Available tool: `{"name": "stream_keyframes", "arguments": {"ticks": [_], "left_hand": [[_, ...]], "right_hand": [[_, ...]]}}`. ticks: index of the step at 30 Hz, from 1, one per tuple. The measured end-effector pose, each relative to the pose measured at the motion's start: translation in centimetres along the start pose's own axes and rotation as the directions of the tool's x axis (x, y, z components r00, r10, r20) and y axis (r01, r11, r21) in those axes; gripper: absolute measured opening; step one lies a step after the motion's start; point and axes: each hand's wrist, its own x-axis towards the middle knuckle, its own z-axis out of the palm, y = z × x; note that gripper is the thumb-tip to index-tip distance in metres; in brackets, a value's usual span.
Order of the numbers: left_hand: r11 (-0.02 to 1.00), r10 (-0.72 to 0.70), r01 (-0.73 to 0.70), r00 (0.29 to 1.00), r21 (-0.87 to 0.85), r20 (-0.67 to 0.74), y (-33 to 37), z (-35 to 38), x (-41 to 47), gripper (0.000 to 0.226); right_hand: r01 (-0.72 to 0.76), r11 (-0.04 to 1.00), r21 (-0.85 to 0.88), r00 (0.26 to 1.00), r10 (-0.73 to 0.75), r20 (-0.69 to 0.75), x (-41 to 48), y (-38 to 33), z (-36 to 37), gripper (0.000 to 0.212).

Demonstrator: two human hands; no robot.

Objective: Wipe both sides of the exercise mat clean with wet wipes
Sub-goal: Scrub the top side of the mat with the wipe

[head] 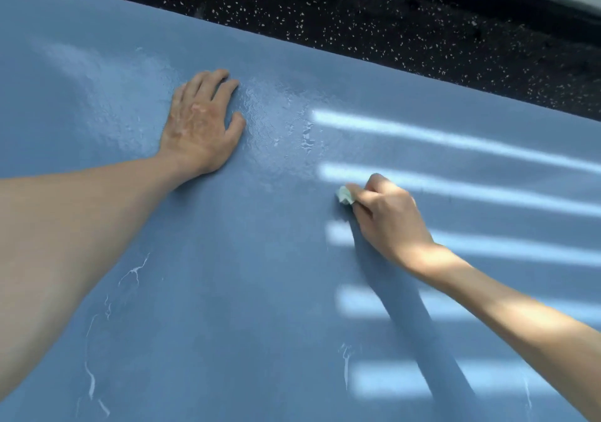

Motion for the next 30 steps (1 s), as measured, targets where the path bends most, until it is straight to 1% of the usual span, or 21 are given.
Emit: {"name": "stream_keyframes", "arguments": {"ticks": [1, 3, 5, 6, 7, 9, 10, 11, 13, 15, 16, 18, 20, 21, 22, 24, 25, 26, 28, 29, 30], "left_hand": [[1.000, 0.010, -0.010, 1.000, 0.029, 0.011, 0.1, 0.1, 0.0, 0.055], [0.996, -0.017, 0.011, 0.997, 0.087, 0.074, 0.5, 0.2, -0.1, 0.054], [0.990, -0.085, 0.065, 0.984, 0.128, 0.159, 1.1, 0.3, -1.0, 0.057], [0.987, -0.096, 0.068, 0.977, 0.149, 0.191, 1.6, 0.4, -1.9, 0.058], [0.985, -0.093, 0.057, 0.971, 0.165, 0.221, 2.1, 0.4, -3.4, 0.060], [0.987, -0.043, 0.001, 0.965, 0.159, 0.260, 3.3, 0.5, -7.4, 0.061], [0.989, -0.005, -0.034, 0.964, 0.144, 0.267, 4.0, 0.3, -9.9, 0.063], [0.988, 0.037, -0.076, 0.962, 0.134, 0.272, 4.6, 0.1, -12.5, 0.065], [0.980, 0.108, -0.148, 0.957, 0.132, 0.269, 5.7, -0.4, -17.8, 0.063], [0.974, 0.143, -0.185, 0.950, 0.129, 0.277, 6.6, -0.7, -22.4, 0.061], [0.973, 0.149, -0.190, 0.949, 0.128, 0.278, 7.0, -0.8, -24.1, 0.061], [0.974, 0.133, -0.178, 0.950, 0.139, 0.282, 7.4, -0.9, -25.8, 0.060], [0.979, 0.110, -0.153, 0.953, 0.134, 0.282, 7.4, -0.9, -26.0, 0.060], [0.981, 0.107, -0.148, 0.952, 0.124, 0.288, 7.4, -0.9, -25.9, 0.059], [0.982, 0.110, -0.149, 0.950, 0.117, 0.291, 7.4, -1.0, -25.9, 0.059], [0.981, 0.120, -0.157, 0.953, 0.114, 0.280, 7.4, -1.1, -25.8, 0.059], [0.980, 0.124, -0.160, 0.954, 0.116, 0.272, 7.4, -1.1, -25.9, 0.059], [0.979, 0.127, -0.164, 0.956, 0.121, 0.265, 7.3, -1.0, -25.9, 0.059], [0.978, 0.129, -0.165, 0.958, 0.125, 0.255, 7.2, -0.9, -25.9, 0.059], [0.979, 0.126, -0.162, 0.958, 0.124, 0.256, 7.2, -0.8, -25.9, 0.059], [0.980, 0.124, -0.159, 0.958, 0.122, 0.258, 7.2, -0.8, -25.9, 0.059]], "right_hand": [[-0.019, 1.000, 0.008, 0.999, 0.019, -0.039, -0.5, -0.3, 0.3, 0.020], [0.126, 0.991, 0.038, 0.992, -0.126, 0.011, -4.1, -2.4, 1.2, 0.010], [0.281, 0.955, 0.095, 0.952, -0.290, 0.094, -8.0, -3.9, 1.9, 0.008], [0.299, 0.950, 0.090, 0.944, -0.308, 0.117, -8.3, -3.5, 1.9, 0.008], [0.264, 0.962, 0.068, 0.959, -0.270, 0.091, -7.8, -2.9, 2.0, 0.009], [0.118, 0.992, 0.041, 0.991, -0.115, -0.071, -6.5, -2.0, 1.7, 0.013], [0.048, 0.997, 0.054, 0.996, -0.043, -0.079, -7.0, -2.3, 1.7, 0.016], [0.046, 0.998, 0.041, 0.998, -0.044, -0.052, -8.3, -3.1, 1.9, 0.019], [0.218, 0.974, 0.059, 0.974, -0.221, 0.050, -12.9, -5.6, 2.8, 0.021], [0.380, 0.919, 0.106, 0.916, -0.390, 0.097, -16.8, -6.6, 3.3, 0.011], [0.379, 0.919, 0.111, 0.917, -0.389, 0.085, -17.0, -6.3, 3.2, 0.015], [0.222, 0.970, 0.097, 0.975, -0.224, 0.004, -15.4, -5.4, 3.0, 0.020], [0.086, 0.987, 0.137, 0.994, -0.076, -0.075, -15.2, -5.4, 3.1, 0.019], [0.094, 0.984, 0.149, 0.995, -0.088, -0.045, -16.3, -6.2, 3.3, 0.014], [0.162, 0.976, 0.144, 0.986, -0.166, 0.016, -18.1, -7.2, 3.8, 0.008], [0.374, 0.918, 0.134, 0.909, -0.391, 0.142, -21.5, -8.4, 4.3, 0.011], [0.401, 0.904, 0.151, 0.890, -0.423, 0.171, -21.8, -8.1, 4.1, 0.010], [0.348, 0.927, 0.141, 0.914, -0.368, 0.169, -21.0, -7.5, 3.9, 0.008], [0.144, 0.983, 0.110, 0.989, -0.146, 0.016, -18.8, -6.4, 3.4, 0.004], [0.096, 0.988, 0.124, 0.995, -0.095, -0.012, -18.5, -6.2, 3.5, 0.003], [0.145, 0.983, 0.109, 0.989, -0.145, -0.010, -19.2, -6.6, 3.6, 0.006]]}}
